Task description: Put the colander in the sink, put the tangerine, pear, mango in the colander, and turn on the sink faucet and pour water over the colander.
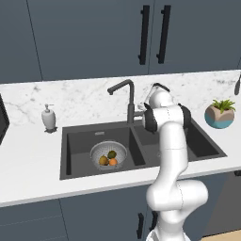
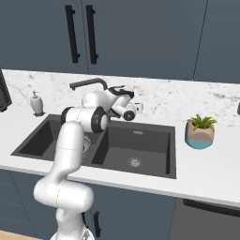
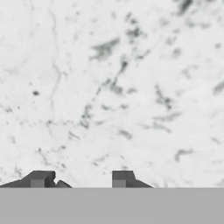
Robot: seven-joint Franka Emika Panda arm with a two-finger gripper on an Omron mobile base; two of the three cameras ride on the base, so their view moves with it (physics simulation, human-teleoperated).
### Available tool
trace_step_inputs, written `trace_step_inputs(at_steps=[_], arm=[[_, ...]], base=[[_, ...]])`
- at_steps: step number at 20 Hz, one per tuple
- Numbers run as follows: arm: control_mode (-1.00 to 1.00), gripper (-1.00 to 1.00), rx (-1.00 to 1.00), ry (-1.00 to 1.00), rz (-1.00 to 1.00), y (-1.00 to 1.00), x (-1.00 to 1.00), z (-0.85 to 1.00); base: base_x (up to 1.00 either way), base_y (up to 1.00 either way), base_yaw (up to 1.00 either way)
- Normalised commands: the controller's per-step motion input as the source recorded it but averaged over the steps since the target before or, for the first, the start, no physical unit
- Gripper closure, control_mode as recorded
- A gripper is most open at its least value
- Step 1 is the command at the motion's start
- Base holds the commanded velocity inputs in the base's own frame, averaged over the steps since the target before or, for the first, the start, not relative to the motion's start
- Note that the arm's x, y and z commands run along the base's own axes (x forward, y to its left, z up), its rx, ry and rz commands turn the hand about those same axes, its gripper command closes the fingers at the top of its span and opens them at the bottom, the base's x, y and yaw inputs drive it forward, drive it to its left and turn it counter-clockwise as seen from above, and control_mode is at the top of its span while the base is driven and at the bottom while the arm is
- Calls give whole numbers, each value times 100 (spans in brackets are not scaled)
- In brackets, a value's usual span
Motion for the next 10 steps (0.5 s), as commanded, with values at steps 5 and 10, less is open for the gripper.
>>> trace_step_inputs(at_steps=[5, 10], arm=[[-100, 100, 0, 4, -3, -93, 0, -22], [-100, 100, 0, 3, -2, -91, 0, -24]], base=[[0, 0, 0], [0, 0, 0]])
